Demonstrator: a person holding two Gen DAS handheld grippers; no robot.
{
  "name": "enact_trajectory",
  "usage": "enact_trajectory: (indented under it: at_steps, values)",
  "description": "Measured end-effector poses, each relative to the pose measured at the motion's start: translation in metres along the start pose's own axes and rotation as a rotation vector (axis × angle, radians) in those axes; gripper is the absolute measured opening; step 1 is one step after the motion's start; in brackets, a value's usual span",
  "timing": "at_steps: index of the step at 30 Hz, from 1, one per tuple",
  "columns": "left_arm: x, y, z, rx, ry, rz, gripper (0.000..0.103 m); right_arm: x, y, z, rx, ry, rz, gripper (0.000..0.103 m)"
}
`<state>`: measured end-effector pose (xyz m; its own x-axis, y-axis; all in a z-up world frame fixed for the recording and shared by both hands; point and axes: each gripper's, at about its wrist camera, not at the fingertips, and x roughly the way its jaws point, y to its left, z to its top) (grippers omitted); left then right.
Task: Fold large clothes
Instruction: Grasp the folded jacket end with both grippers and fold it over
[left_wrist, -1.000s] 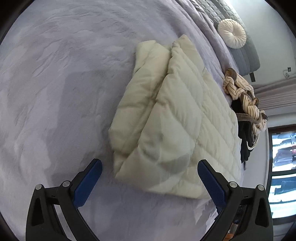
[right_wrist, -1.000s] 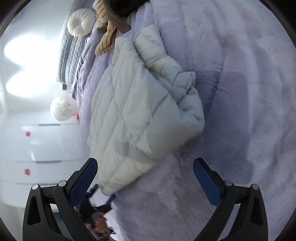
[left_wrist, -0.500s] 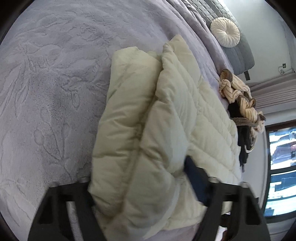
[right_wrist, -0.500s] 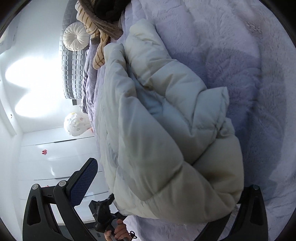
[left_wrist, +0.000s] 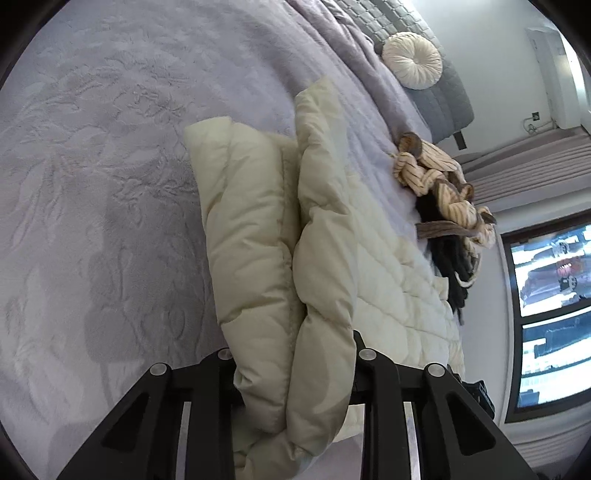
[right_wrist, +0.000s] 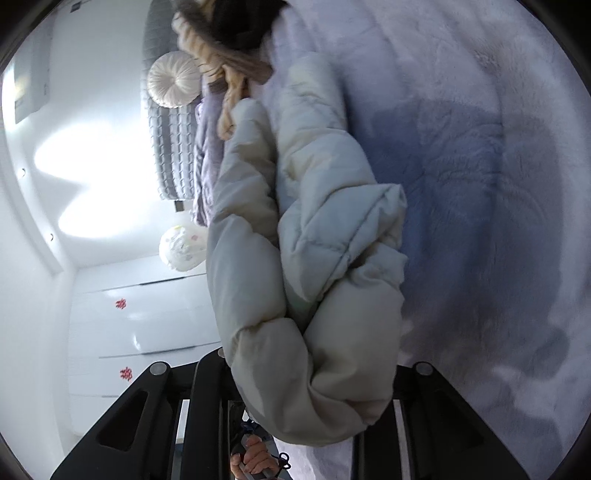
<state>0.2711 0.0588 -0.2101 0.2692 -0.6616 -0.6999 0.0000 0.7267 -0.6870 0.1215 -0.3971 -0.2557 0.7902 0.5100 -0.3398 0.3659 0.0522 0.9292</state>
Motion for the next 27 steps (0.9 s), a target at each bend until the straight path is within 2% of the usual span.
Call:
enact_trajectory:
  at_steps: [4,11,17,23,24,27]
  values:
    - [-0.020,0.003,-0.021,0.002,0.025,-0.003,0.030,-0.014,0.005,-0.015,-0.013,0.010,-0.003,0.026]
    - [-0.044,0.018,-0.069,-0.012,0.079,0.048,0.030,-0.044,-0.010,-0.055,0.018,0.022,-0.043,0.026]
    - [-0.051,0.024,-0.103,0.023,0.129,0.134,0.030,-0.057,-0.026,-0.078,0.072,0.003,-0.078,0.027]
    - [-0.050,0.031,-0.120,-0.001,0.158,0.211,0.031,-0.051,-0.032,-0.076,0.078,0.004,-0.193,0.030]
    - [-0.049,0.029,-0.121,0.003,0.162,0.228,0.032,-0.049,-0.031,-0.074,0.078,0.006,-0.209,0.031]
    - [-0.052,0.027,-0.123,0.012,0.173,0.285,0.044,-0.044,-0.023,-0.068,0.070,0.009,-0.259,0.035]
